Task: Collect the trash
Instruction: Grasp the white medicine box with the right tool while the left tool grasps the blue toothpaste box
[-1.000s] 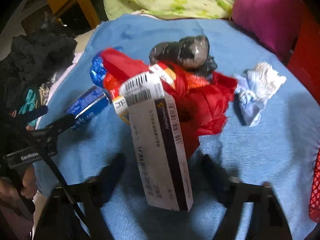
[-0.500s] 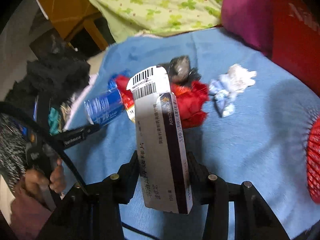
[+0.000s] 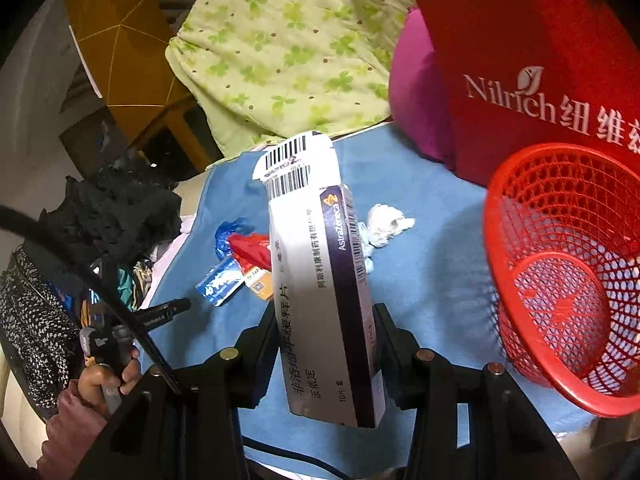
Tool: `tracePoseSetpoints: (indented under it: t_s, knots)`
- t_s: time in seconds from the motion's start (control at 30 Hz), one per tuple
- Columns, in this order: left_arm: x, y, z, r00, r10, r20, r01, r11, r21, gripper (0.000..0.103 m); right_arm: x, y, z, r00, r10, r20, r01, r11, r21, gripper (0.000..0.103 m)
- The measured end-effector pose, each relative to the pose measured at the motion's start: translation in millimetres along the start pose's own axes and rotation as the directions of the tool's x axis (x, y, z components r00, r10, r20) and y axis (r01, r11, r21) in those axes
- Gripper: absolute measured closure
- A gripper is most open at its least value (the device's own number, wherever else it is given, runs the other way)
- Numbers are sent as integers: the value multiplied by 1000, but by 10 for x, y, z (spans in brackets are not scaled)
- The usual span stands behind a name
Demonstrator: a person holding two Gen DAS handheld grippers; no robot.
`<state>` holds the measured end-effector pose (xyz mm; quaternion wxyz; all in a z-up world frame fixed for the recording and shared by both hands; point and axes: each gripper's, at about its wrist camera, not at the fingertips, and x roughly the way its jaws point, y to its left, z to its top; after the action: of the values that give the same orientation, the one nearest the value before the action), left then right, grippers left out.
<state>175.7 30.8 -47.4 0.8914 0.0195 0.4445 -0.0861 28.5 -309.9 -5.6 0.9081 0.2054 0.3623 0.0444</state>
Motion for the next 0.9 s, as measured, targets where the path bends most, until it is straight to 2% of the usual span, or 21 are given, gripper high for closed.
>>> tracePoseSetpoints:
  t_s: [0.07,0.17,0.27,0.47,0.53,0.57,0.63,0.7,0.77,0.87,0.9]
  knots:
    - [20,-50,4,999,20,49,-21,1000,24,15,114,19,-17,1000,4,-16,-4,1000,6,55]
    - [267,-199,119,997,75,15,-77,991,113,15,276,69,-65,999,10,-50,-10,1000,-5,55]
    - [494,-196,252,991,132,23,-134,975,177,15,370,93,-103,998,9,-68,-11,1000,-27,55]
    - [861,124,394,998,-4,-65,11,995,96,15,492,91,-129,997,-24,-80,21,999,-46,55]
    - [897,173,383,993,-85,-76,90,995,54,26,552,109,-126,996,-23,-86,19,999,-41,55]
    - [909,180,373,989,-123,-85,127,991,35,34,560,122,-123,996,-25,-84,22,999,-41,55]
    - [885,141,340,989,-125,-73,128,991,36,37,574,158,-136,996,-40,-76,36,998,-50,55]
    - [820,94,326,991,-124,-47,127,990,58,47,578,178,-141,996,-46,-74,42,998,-56,55]
    - [742,83,317,990,-135,-31,137,990,41,53,555,193,-149,996,-49,-69,45,997,-60,55]
    - [592,-10,272,993,-116,-3,116,992,55,69,469,183,-157,998,-41,-51,39,998,-53,55]
    - [543,-58,248,996,-87,9,86,994,70,83,444,163,-157,998,-38,-47,36,998,-49,55]
